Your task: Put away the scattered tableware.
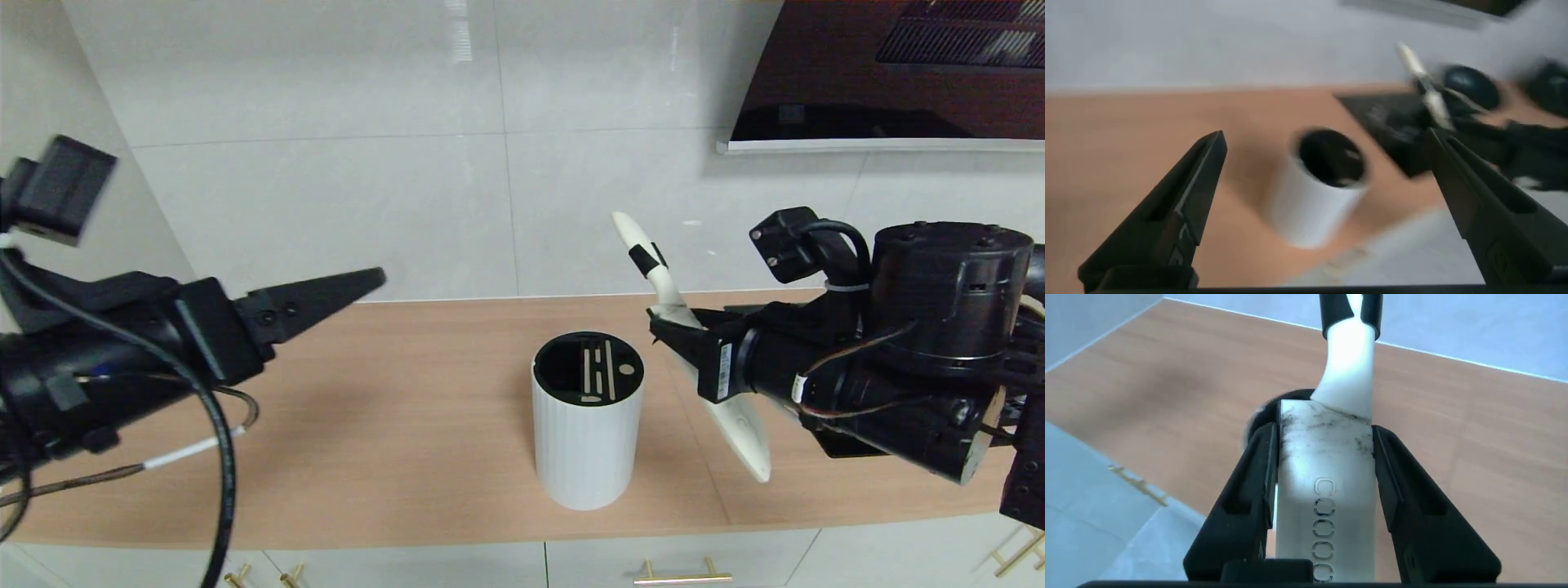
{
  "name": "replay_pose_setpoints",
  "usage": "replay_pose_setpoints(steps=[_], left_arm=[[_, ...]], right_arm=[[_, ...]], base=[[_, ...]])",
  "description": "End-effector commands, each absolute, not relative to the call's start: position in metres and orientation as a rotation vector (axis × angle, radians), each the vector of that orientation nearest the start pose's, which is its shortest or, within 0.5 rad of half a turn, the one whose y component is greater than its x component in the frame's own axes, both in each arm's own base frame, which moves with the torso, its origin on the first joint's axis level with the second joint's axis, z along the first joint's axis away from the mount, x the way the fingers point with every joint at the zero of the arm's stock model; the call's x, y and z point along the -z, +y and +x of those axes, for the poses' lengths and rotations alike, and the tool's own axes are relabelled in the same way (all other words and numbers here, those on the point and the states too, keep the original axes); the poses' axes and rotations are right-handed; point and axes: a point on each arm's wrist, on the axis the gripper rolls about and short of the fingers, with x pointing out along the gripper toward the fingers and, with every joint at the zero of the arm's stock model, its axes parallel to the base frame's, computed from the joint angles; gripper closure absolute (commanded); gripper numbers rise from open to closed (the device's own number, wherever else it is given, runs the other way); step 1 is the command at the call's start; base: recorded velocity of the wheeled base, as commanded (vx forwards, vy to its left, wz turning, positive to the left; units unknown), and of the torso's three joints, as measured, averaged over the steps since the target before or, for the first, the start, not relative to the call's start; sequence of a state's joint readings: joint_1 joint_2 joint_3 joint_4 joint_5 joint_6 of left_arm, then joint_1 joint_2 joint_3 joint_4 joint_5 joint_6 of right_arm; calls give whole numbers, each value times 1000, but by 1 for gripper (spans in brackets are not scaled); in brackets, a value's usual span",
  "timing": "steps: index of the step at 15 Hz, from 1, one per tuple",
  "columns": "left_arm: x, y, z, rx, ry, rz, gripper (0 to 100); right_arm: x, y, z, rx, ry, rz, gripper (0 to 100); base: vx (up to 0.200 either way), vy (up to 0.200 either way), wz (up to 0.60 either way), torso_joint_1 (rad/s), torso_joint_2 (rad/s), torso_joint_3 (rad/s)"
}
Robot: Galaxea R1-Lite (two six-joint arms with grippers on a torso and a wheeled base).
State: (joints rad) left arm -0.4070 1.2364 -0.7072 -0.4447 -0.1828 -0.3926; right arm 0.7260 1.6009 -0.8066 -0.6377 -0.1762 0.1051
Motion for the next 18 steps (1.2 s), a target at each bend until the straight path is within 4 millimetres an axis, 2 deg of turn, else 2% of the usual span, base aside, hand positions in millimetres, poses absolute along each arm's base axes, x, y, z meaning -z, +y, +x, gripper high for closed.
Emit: replay_pose_setpoints(steps=[1,3,7,8,10,13,15,18], left_arm=[[-228,-109,201,611,343,-389,0],[-230,-121,217,617,366,-433,0],[-217,-138,232,623,439,-491,0],[-219,-151,247,648,404,-539,0],[-206,-161,260,643,424,-539,0],[-203,-174,260,675,431,-587,0],[-202,-180,257,693,426,-590,0],[-195,-185,259,688,444,-585,0]], right_arm=[[-204,200,212,-562,197,16,100],[-198,212,205,-577,218,19,100],[-195,224,197,-612,232,28,100],[-193,228,197,-592,234,24,100],[-190,231,198,-586,239,25,100],[-184,252,191,-631,273,75,100],[-179,260,189,-621,283,68,100],[-179,260,189,-622,284,69,100]], base=[[0,0,0,0,0,0],[0,0,0,0,0,0],[0,0,0,0,0,0],[0,0,0,0,0,0],[0,0,0,0,0,0],[0,0,0,0,0,0],[0,0,0,0,0,0],[0,0,0,0,0,0]])
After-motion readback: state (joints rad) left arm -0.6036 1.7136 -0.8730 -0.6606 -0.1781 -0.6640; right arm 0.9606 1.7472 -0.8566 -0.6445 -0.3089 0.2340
